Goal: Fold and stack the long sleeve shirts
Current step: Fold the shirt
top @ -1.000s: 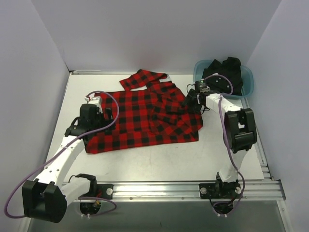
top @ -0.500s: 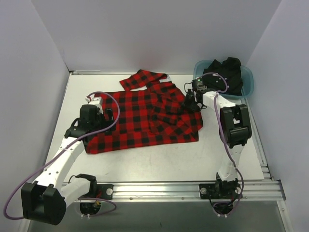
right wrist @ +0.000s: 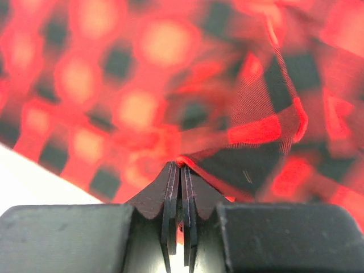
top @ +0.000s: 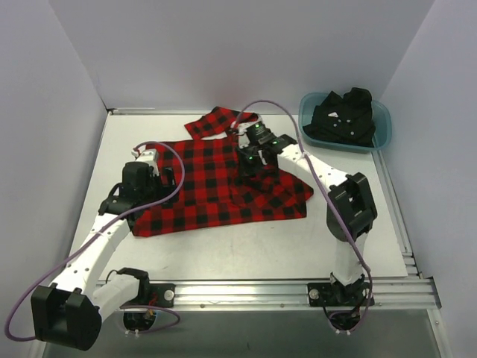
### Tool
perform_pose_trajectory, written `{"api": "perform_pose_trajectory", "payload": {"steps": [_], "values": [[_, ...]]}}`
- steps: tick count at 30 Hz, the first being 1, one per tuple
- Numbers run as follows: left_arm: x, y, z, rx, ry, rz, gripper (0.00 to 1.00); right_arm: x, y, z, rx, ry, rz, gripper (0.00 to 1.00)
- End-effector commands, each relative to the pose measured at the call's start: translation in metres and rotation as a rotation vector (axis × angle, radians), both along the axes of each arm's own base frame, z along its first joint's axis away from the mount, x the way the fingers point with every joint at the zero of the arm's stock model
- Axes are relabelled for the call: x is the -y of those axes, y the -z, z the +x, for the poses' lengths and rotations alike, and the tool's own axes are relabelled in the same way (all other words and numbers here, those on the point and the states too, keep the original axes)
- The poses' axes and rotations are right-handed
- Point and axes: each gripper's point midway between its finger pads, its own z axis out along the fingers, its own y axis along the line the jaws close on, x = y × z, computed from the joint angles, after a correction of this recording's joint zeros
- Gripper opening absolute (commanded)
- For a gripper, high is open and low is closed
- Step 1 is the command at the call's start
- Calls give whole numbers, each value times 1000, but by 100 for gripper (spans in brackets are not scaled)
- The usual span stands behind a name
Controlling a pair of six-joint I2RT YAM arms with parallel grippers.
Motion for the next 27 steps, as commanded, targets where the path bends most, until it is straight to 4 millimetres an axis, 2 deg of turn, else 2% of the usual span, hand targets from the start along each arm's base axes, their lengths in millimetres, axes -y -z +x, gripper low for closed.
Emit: {"api": "perform_pose_trajectory", "payload": {"steps": [1, 2, 5, 9, 10, 12, 13, 15, 16, 18, 19, 20, 21, 22, 23, 24, 25, 26, 27], "values": [[1, -14, 6, 69, 3, -5, 97, -32, -38, -51, 79, -315, -66, 0], [1, -14, 5, 69, 3, -4, 97, -44, -34, -69, 61, -374, -81, 0], [0, -15, 4, 76, -1, -5, 97, -66, -26, -92, 38, -436, -97, 2], [0, -16, 4, 81, -5, -11, 97, -88, -25, -104, 16, -408, -82, 29], [1, -15, 3, 77, -4, -15, 97, -87, -28, -103, 11, -364, -78, 38], [2, -14, 2, 71, 2, -19, 97, -81, -40, -96, 37, -299, -74, 45], [4, -13, 3, 71, 13, -18, 97, -71, -45, -87, 47, -231, -77, 51], [12, -11, 1, 63, 57, 2, 97, -53, -62, -84, 62, -167, -51, 59], [17, -11, 0, 61, 79, 13, 98, -37, -68, -76, 62, -113, -36, 61], [44, -18, -5, 80, 190, 49, 98, -5, -76, -79, 44, -11, -5, 64], [53, -16, -6, 76, 223, 80, 98, 19, -74, -71, 39, 62, -11, 66], [60, -24, -4, 101, 237, 127, 97, 37, -87, -71, 77, 121, -1, 67], [86, -24, -16, 119, 355, 192, 97, 55, -69, -80, 39, 168, -28, 68], [95, -17, -17, 108, 388, 253, 97, 67, -68, -81, 45, 207, -22, 68], [95, -15, -16, 116, 381, 340, 97, 84, -77, -82, 69, 254, 0, 68], [112, -17, -21, 134, 449, 386, 97, 97, -58, -93, 28, 298, -8, 68], [120, -1, -23, 94, 484, 443, 98, 105, -56, -97, 31, 324, 0, 68], [120, 3, -20, 91, 479, 507, 97, 116, -63, -98, 67, 364, 36, 68], [127, 15, -18, 65, 490, 560, 97, 123, -47, -109, 34, 397, 35, 69]]}}
